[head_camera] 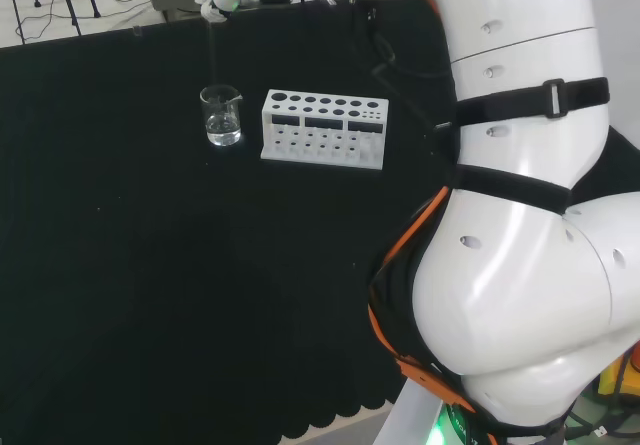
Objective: Stir in the beaker to the left of the white test tube rack with the glass rod.
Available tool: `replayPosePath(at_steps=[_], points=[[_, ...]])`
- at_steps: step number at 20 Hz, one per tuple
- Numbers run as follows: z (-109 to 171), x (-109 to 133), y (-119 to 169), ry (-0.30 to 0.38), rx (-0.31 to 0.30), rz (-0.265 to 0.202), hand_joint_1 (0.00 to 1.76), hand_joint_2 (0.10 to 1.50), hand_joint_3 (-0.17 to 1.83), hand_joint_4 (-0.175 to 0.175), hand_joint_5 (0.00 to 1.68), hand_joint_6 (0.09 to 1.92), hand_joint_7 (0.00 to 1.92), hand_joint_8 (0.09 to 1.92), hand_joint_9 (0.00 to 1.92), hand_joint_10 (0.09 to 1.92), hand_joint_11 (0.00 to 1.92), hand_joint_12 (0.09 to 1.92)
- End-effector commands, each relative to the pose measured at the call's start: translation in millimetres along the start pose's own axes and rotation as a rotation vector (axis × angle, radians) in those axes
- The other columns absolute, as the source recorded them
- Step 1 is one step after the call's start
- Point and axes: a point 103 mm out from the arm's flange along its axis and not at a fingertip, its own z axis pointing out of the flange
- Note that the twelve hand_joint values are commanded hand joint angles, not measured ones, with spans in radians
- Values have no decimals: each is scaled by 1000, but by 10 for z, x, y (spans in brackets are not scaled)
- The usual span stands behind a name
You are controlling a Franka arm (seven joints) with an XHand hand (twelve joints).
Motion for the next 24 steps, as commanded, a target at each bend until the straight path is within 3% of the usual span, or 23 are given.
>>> replayPosePath(at_steps=[1, 7, 16, 19, 24], points=[[-109, -179, -426, -10, -4, 59, 1331, 562, 812, -175, 1349, 322, 1353, 870, 1846, 745, 1441, 982], [-67, 96, -442, -23, -1, 15, 1331, 561, 812, -175, 1349, 323, 1353, 871, 1846, 745, 1441, 981], [37, 424, -130, -16, 22, -63, 1331, 561, 812, -175, 1348, 324, 1352, 871, 1846, 746, 1441, 981], [66, 386, -44, -18, 30, -65, 1331, 561, 813, -175, 1348, 325, 1352, 871, 1846, 746, 1441, 981], [43, 67, -15, -13, 31, -23, 1331, 561, 813, -175, 1348, 325, 1352, 872, 1846, 747, 1441, 981]])
